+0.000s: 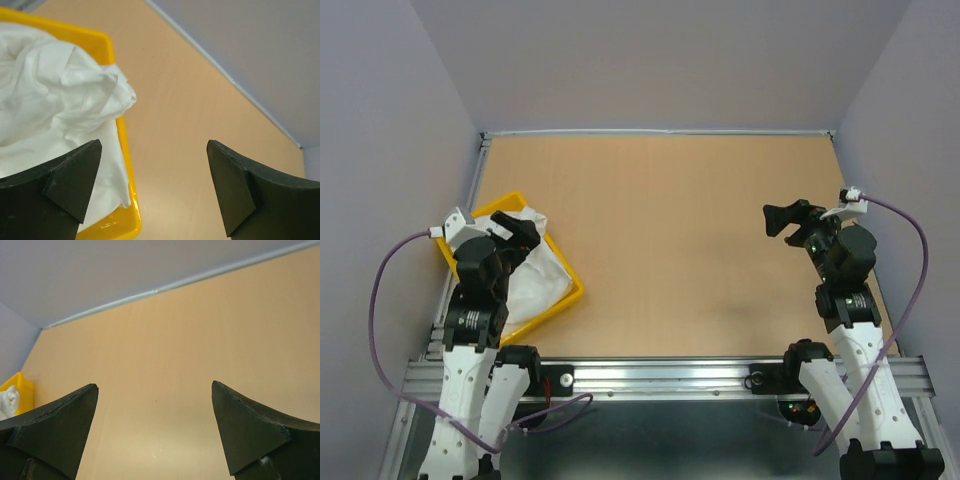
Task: Fold and stack the long sleeve shirts
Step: Grab the shirt from the pile
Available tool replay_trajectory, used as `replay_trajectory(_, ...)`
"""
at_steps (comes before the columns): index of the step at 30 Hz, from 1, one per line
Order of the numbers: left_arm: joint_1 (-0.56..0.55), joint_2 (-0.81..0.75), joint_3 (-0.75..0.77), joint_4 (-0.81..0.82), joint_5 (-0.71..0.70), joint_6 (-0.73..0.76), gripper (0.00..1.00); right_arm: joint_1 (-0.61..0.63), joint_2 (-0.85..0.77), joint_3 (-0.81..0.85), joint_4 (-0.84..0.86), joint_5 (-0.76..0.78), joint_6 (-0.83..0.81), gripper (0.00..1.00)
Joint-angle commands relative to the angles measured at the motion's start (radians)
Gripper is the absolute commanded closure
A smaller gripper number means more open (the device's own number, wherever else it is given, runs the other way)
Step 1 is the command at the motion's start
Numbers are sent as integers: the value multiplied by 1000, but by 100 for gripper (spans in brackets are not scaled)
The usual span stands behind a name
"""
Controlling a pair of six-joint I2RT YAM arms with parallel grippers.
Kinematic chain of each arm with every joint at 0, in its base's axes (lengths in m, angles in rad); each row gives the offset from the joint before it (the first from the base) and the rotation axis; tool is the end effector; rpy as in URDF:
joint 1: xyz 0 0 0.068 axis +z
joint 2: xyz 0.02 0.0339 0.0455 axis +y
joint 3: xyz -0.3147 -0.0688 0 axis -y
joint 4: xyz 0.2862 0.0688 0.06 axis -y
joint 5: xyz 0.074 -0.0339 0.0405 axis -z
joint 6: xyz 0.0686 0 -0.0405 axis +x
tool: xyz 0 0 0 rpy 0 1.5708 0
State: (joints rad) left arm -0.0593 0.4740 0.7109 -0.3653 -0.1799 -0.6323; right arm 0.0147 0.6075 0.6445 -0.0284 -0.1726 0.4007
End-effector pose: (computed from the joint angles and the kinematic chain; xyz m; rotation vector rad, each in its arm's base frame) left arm 0.1449 0.0037 0.3645 -0.6115 1.5973 -0.3634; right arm 0.1868 0.0145 0.3649 0.1672 1.5720 0.4609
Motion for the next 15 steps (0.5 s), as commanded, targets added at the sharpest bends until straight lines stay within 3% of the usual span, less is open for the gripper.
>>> replay_trajectory(1, -1, 107, 16, -8, -3, -58, 1, 5, -2, -46, 31, 47, 12, 0)
replay_trajectory(5, -1, 276, 36, 12, -38, -34, 1, 7, 15, -109, 31, 62, -3, 0)
replay_trajectory(9, 9, 350, 26, 35, -171, -21, 1, 7, 8, -158, 44, 50, 1, 0)
replay_trajectory(15, 84, 420, -85, 139, -188, -40, 1, 5, -6, -178, 53, 33, -3, 0)
